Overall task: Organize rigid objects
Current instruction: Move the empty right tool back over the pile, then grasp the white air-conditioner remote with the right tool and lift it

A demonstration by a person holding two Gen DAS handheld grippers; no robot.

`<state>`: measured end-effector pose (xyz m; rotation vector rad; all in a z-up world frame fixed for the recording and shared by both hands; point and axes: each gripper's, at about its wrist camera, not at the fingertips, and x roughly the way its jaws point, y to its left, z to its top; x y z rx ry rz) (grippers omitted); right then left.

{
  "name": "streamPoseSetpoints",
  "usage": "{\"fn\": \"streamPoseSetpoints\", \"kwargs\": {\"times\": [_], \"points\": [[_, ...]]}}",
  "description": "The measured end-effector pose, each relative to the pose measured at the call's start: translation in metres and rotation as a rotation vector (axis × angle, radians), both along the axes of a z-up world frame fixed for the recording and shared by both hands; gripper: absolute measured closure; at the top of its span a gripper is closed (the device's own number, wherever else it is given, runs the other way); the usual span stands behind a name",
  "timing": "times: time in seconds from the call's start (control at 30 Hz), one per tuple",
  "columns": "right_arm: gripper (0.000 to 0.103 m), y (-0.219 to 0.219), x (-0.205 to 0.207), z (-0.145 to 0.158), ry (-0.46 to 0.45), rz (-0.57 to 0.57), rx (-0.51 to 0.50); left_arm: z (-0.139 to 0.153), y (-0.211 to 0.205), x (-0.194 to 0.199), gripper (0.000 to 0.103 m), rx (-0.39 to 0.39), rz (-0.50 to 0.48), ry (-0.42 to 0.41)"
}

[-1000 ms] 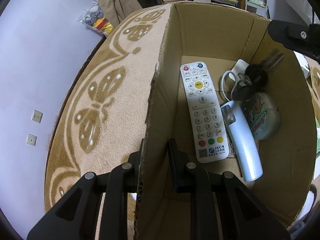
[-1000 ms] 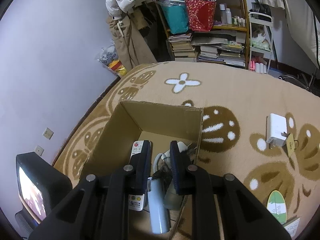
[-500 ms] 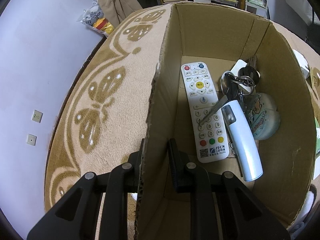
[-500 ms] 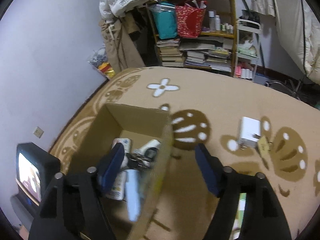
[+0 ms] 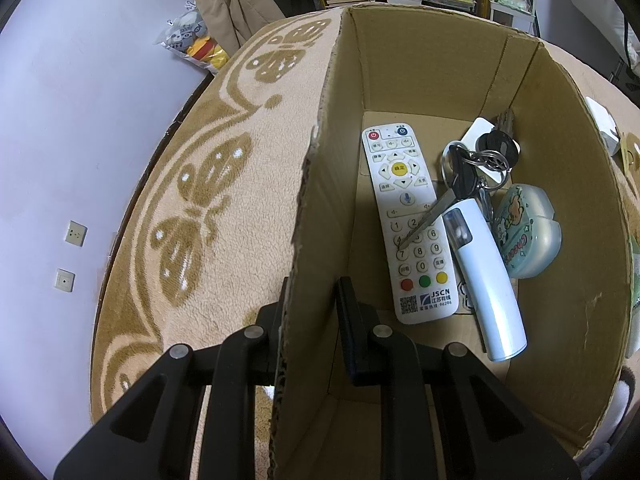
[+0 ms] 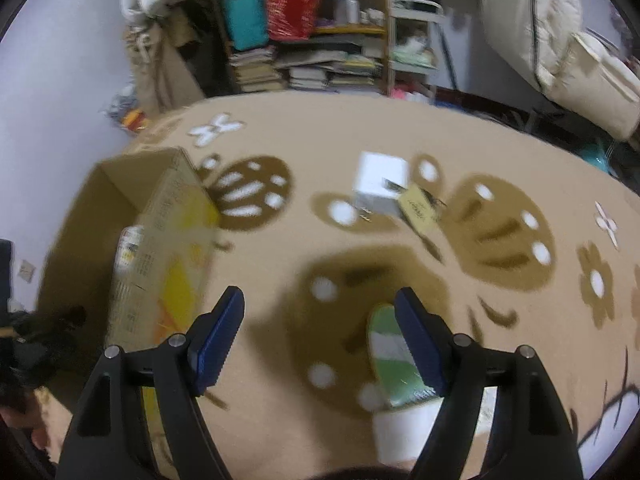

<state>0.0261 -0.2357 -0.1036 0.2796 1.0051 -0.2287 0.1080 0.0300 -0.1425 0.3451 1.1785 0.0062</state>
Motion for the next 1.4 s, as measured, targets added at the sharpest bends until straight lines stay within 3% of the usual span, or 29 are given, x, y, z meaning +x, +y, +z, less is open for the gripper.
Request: {"fn": "streamPoseSetpoints", "kwargs": {"times": [0.13,0.77,1.4], "points": [[0.021,-0.017,-0.017,-0.011,0.010,-0.069,0.064,0.000,0.000,0.000,0.084,0.000,-0.001,0.000],[0.021,-0.044,-0.059,-0.057,0.227,-0.271,0.027,0.003,0.001,0.000,0.084,0.003,-0.002,0.001],[0.021,-0.059,-0.084,-0.062,0.267,-0.422,0.067,0.003,0.000,-0.001,0.084,0.005,-0.003,0.001]]}}
